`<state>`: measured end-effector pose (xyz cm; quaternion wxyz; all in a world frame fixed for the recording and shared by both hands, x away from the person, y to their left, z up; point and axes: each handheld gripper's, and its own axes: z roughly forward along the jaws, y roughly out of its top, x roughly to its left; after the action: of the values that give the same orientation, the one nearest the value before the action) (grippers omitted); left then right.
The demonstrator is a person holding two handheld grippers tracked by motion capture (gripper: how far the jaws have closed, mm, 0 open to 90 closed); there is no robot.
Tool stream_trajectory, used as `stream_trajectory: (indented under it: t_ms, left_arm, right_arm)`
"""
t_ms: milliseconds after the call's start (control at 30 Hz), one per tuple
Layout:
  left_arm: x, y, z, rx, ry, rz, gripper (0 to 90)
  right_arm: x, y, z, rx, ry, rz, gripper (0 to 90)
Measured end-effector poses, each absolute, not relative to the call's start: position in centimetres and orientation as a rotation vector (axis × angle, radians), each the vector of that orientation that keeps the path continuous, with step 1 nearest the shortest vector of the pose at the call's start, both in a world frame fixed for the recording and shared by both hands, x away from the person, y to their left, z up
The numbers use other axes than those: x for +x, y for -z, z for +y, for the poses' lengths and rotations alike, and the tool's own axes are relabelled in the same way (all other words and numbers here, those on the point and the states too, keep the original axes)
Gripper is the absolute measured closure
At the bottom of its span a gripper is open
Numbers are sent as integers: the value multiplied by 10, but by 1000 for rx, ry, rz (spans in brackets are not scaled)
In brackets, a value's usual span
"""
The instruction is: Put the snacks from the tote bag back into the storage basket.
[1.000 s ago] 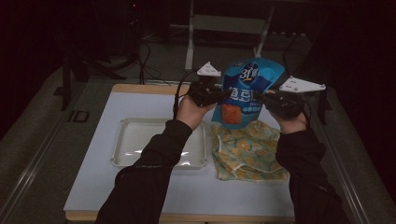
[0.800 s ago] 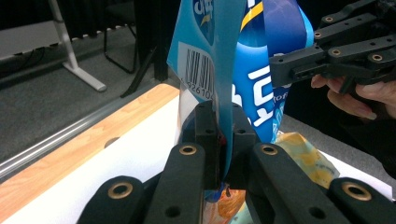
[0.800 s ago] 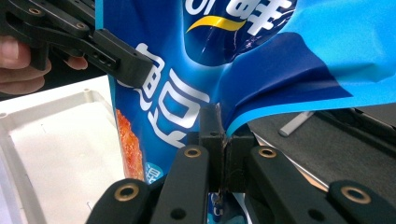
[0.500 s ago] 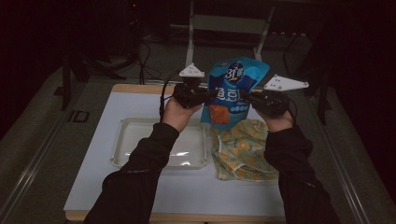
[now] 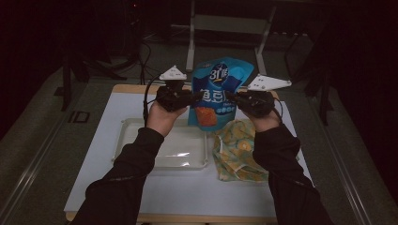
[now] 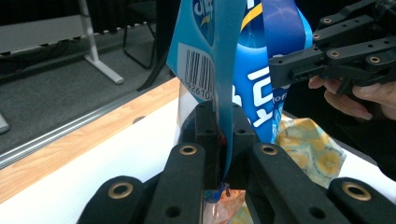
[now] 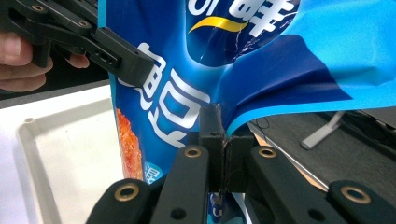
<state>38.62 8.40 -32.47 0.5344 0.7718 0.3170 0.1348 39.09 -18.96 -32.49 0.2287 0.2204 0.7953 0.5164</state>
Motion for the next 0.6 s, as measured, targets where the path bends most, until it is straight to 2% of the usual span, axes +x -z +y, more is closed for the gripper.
stream_trajectory:
  t_ms: [600]
  left_arm:
    - [359,324,118,1849,-334,767,880]
  right_arm:
    - [372,327,-157,555,-1444,2224,889]
